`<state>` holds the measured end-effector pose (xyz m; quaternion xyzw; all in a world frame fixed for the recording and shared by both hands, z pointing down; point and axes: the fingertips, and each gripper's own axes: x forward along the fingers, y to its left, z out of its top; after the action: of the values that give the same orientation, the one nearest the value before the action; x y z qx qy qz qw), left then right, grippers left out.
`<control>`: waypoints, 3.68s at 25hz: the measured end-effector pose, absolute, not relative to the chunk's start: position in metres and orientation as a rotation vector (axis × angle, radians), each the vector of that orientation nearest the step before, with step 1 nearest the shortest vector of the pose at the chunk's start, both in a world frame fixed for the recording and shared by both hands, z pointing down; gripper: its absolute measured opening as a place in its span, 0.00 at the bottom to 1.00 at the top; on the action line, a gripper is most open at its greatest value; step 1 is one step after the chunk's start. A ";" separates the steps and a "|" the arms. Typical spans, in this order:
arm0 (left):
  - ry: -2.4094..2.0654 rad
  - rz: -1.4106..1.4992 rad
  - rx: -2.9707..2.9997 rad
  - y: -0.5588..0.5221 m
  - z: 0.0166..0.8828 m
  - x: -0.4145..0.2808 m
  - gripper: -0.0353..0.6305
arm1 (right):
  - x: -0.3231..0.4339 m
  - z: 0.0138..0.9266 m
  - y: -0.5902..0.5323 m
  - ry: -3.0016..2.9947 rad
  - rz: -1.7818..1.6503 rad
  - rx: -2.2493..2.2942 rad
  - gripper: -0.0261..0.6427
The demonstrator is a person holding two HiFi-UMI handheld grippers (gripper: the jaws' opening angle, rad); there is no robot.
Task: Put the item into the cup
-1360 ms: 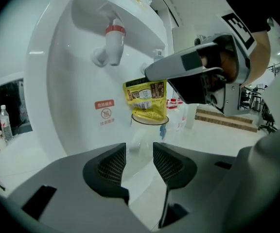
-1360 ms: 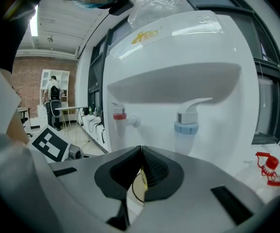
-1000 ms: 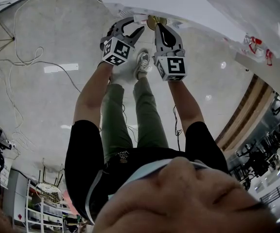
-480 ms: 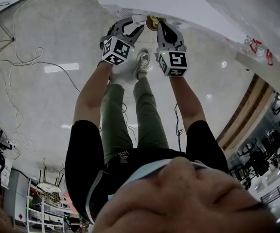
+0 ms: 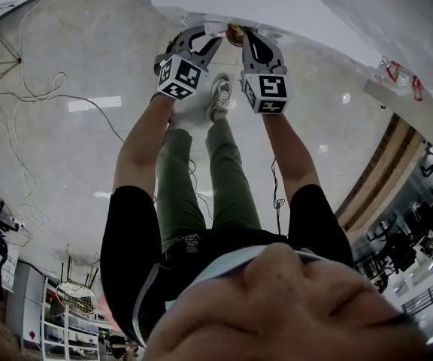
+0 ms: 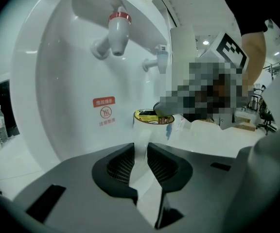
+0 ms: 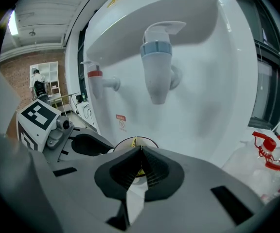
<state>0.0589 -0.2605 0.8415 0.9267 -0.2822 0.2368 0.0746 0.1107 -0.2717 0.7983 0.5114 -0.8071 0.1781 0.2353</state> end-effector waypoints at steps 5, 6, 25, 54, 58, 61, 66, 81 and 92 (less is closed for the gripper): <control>-0.848 0.710 2.773 -0.260 0.841 0.058 0.20 | 0.109 0.795 -0.273 -2.237 0.531 1.424 0.11; -0.848 0.713 2.767 -0.260 0.842 0.057 0.20 | 0.110 0.795 -0.272 -2.245 0.541 1.434 0.11; -0.831 0.641 2.771 -0.231 0.791 0.042 0.24 | 0.124 0.745 -0.240 -2.293 0.589 1.663 0.11; -0.830 0.356 2.917 -0.130 0.510 0.013 0.14 | 0.120 0.508 -0.114 -2.319 0.507 1.928 0.11; -0.836 0.371 2.892 -0.113 0.479 0.006 0.12 | 0.121 0.477 -0.095 -2.309 0.516 1.939 0.11; -0.854 0.365 2.886 -0.103 0.452 0.001 0.11 | 0.123 0.448 -0.084 -2.324 0.487 1.948 0.11; -0.883 0.339 2.892 -0.084 0.408 -0.007 0.10 | 0.120 0.413 -0.058 -2.341 0.475 1.911 0.11; -0.919 0.228 2.901 -0.032 0.311 -0.049 0.09 | 0.081 0.327 0.001 -2.438 0.452 1.893 0.11; -0.871 0.204 2.953 0.000 0.277 -0.066 0.09 | 0.074 0.302 0.039 -2.393 0.473 1.976 0.11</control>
<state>-0.0662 0.0003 0.2765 0.9567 -0.2823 0.0659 0.0280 0.0745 0.0391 0.3016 0.6294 -0.7623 0.1506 0.0011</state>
